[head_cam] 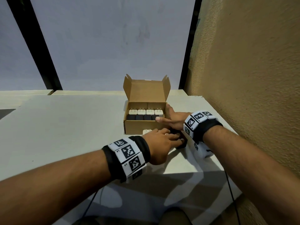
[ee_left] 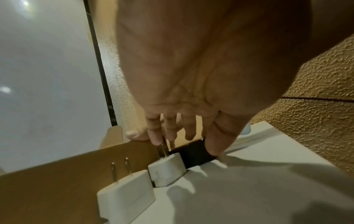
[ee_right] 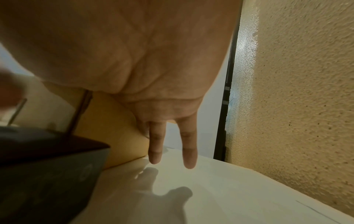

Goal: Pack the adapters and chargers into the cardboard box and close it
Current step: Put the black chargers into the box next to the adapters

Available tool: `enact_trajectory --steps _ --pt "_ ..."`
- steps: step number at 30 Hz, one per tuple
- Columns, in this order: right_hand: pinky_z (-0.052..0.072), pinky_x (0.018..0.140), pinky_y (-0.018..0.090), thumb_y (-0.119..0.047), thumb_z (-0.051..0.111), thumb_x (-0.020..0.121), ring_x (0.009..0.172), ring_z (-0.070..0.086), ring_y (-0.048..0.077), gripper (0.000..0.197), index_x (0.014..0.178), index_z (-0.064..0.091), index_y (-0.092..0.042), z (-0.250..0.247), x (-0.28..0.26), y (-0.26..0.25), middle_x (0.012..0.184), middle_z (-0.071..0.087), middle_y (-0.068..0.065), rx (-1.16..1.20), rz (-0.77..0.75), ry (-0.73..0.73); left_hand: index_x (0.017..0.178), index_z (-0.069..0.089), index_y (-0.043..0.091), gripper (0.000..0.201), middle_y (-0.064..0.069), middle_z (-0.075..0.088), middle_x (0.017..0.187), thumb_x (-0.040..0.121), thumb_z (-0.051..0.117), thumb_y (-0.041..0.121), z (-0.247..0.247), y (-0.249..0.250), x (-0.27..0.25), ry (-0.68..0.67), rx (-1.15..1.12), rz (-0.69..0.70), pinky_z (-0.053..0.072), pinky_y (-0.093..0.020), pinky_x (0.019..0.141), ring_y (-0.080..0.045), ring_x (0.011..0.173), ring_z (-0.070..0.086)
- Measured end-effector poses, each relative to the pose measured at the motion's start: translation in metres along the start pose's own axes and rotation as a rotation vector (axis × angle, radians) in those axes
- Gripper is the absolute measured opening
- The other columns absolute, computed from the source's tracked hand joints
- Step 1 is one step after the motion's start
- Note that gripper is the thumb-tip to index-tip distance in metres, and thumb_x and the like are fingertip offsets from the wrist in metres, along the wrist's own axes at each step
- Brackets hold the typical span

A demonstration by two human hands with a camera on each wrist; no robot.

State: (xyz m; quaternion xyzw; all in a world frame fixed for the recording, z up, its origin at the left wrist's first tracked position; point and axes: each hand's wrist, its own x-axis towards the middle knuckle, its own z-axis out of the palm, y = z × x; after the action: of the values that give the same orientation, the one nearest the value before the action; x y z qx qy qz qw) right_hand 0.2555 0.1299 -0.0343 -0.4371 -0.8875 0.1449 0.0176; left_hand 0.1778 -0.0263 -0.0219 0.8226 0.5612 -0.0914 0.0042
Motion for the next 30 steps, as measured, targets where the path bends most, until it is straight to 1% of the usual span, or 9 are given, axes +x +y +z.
enact_trajectory --steps 5,7,12,15,17,21,23,26,30 --pt "0.025 0.117 0.053 -0.105 0.019 0.047 0.143 0.032 0.034 0.132 0.154 0.001 -0.03 0.007 0.011 0.003 0.161 0.024 0.006 0.114 -0.027 -0.045 0.149 0.027 0.028 0.063 -0.001 0.038 0.145 0.093 0.054 0.02 0.002 -0.008 -0.01 0.047 -0.195 -0.024 0.041 -0.038 0.105 -0.023 0.128 0.042" --pt "0.025 0.117 0.053 -0.107 0.019 0.042 0.144 0.031 0.033 0.136 0.154 0.001 -0.031 0.01 0.014 0.003 0.161 0.024 0.005 0.145 -0.035 -0.038 0.146 0.032 0.026 0.064 -0.003 0.042 0.135 0.09 0.062 0.023 0.004 -0.012 -0.017 0.053 -0.265 -0.04 0.047 -0.035 0.099 -0.023 0.118 0.049" --pt "0.024 0.118 0.049 -0.091 0.037 0.063 0.144 0.03 0.03 0.117 0.155 0.004 -0.027 0.006 0.002 -0.002 0.161 0.025 0.003 0.248 -0.08 -0.028 0.135 0.049 0.022 0.07 -0.003 0.049 0.118 0.074 0.08 0.034 0.001 -0.029 -0.026 -0.019 -0.281 -0.098 0.049 -0.033 0.09 -0.021 0.105 0.05" --pt "0.023 0.119 0.05 -0.102 0.031 0.051 0.146 0.027 0.029 0.131 0.155 0.003 -0.027 0.008 0.006 0.0 0.162 0.021 0.003 0.244 -0.08 -0.03 0.139 0.047 0.024 0.08 0.0 0.045 0.114 0.069 0.083 0.032 -0.002 -0.038 -0.029 -0.068 -0.289 -0.085 0.039 -0.023 0.084 -0.013 0.098 0.041" --pt "0.023 0.118 0.05 -0.104 0.028 0.047 0.146 0.027 0.029 0.135 0.155 0.001 -0.028 0.007 0.009 0.002 0.163 0.02 0.003 0.227 -0.073 -0.043 0.139 0.046 0.022 0.084 0.002 0.042 0.124 0.066 0.085 0.033 -0.003 -0.04 -0.029 -0.058 -0.315 -0.094 0.038 -0.02 0.088 -0.011 0.1 0.04" --pt "0.024 0.118 0.049 -0.094 0.032 0.056 0.145 0.029 0.031 0.124 0.155 0.005 -0.024 0.006 0.005 0.0 0.161 0.024 0.005 0.202 -0.078 -0.02 0.142 0.037 0.02 0.09 0.002 0.04 0.139 0.066 0.084 0.038 0.001 -0.036 -0.026 -0.066 -0.333 -0.079 0.041 -0.029 0.105 -0.018 0.123 0.044" --pt "0.023 0.118 0.048 -0.089 0.035 0.064 0.145 0.029 0.032 0.117 0.155 0.004 -0.023 0.005 0.003 0.0 0.161 0.023 0.006 0.184 -0.065 -0.025 0.146 0.032 0.022 0.095 0.0 0.04 0.14 0.068 0.082 0.041 0.004 -0.037 -0.025 -0.072 -0.33 -0.088 0.041 -0.031 0.106 -0.02 0.125 0.042" --pt "0.024 0.118 0.046 -0.081 0.039 0.078 0.144 0.031 0.032 0.105 0.156 0.0 -0.024 0.005 0.004 0.001 0.162 0.022 0.006 0.132 -0.028 -0.028 0.142 0.041 0.022 0.087 0.0 0.042 0.134 0.068 0.08 0.048 0.005 -0.041 -0.026 -0.052 -0.318 -0.071 0.042 -0.024 0.098 -0.018 0.119 0.044" --pt "0.027 0.117 0.048 -0.09 0.032 0.064 0.142 0.036 0.032 0.116 0.156 -0.005 -0.029 0.006 0.003 -0.001 0.162 0.024 0.004 0.161 -0.025 -0.063 0.127 0.049 0.02 0.078 0.003 0.048 0.122 0.062 0.085 0.044 0.001 -0.048 -0.031 0.055 -0.44 -0.08 0.047 -0.017 0.086 -0.01 0.101 0.047"
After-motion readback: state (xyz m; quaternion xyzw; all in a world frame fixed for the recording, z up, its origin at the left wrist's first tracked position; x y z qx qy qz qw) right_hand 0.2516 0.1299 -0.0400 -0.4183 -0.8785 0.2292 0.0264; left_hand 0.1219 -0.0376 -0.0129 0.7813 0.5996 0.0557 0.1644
